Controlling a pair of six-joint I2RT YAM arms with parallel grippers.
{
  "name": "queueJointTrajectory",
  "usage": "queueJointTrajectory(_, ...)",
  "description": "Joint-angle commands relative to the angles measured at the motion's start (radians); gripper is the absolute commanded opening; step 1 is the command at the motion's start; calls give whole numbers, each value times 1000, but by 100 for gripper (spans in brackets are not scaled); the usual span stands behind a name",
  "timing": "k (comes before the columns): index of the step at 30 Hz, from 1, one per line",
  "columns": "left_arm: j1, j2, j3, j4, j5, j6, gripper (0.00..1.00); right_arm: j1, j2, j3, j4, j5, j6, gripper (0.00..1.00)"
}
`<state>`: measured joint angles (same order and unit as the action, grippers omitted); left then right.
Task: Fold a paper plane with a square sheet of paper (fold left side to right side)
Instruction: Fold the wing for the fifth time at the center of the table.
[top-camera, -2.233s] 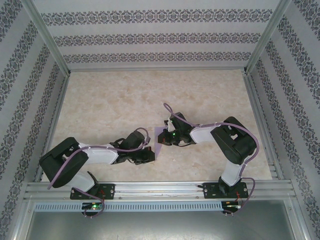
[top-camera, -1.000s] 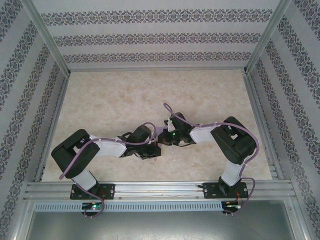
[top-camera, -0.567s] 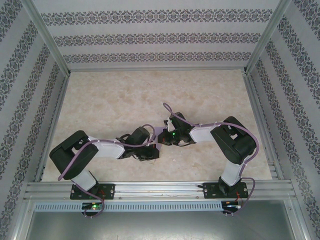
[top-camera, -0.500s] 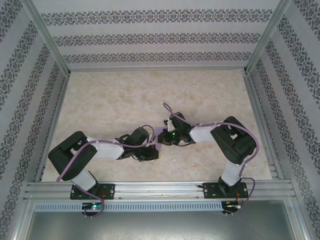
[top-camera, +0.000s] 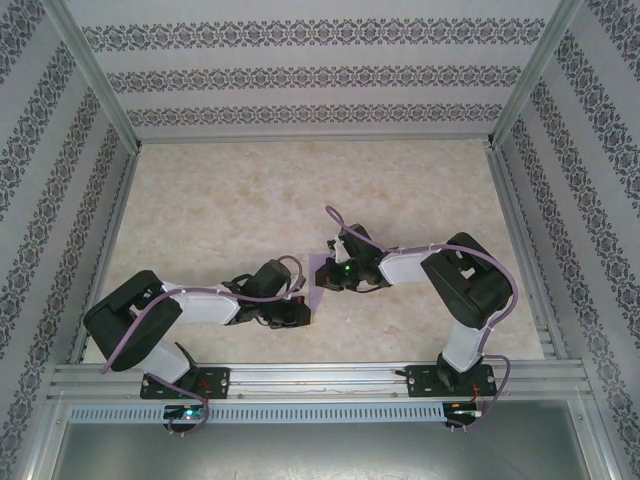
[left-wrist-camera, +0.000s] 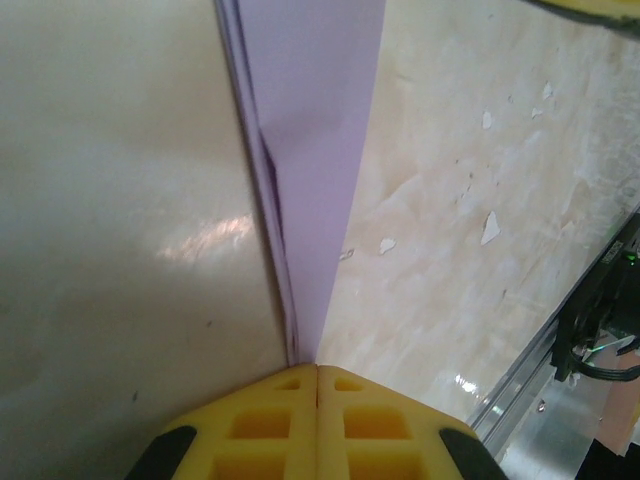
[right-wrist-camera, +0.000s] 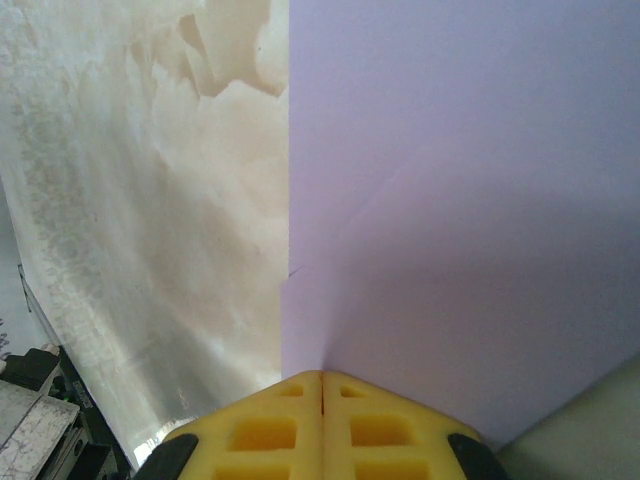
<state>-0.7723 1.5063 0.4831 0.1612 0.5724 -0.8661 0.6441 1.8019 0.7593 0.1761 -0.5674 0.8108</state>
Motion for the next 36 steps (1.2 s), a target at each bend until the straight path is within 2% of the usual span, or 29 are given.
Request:
queueJointTrajectory(1,-10,-36,-30,-113,-1,16,3,5,97,-45,-168,160,-41,0)
queueJointTrajectory(7,22,-168,-2,-144,7,7,3,6,91,-48,-144,136,-28,0)
queueJointTrajectory(10,54,-184,15,-126,13,2,3,7,88,-49,-132,129,-19,0)
queueJointTrajectory(18,80,9,112,24,49,1,1,9,82,-49,-116,117,-6,0)
queueJointTrajectory(23,80,110,152,28,20,25,1,8,74,-48,-110,107,-1,0)
queueJointTrajectory(29,80,126,114,-32,-65,38,0,5,49,-38,-93,87,-2,0)
queueJointTrajectory(36,80,121,46,-23,-86,23,0,-26,-1,32,-84,28,-21,0)
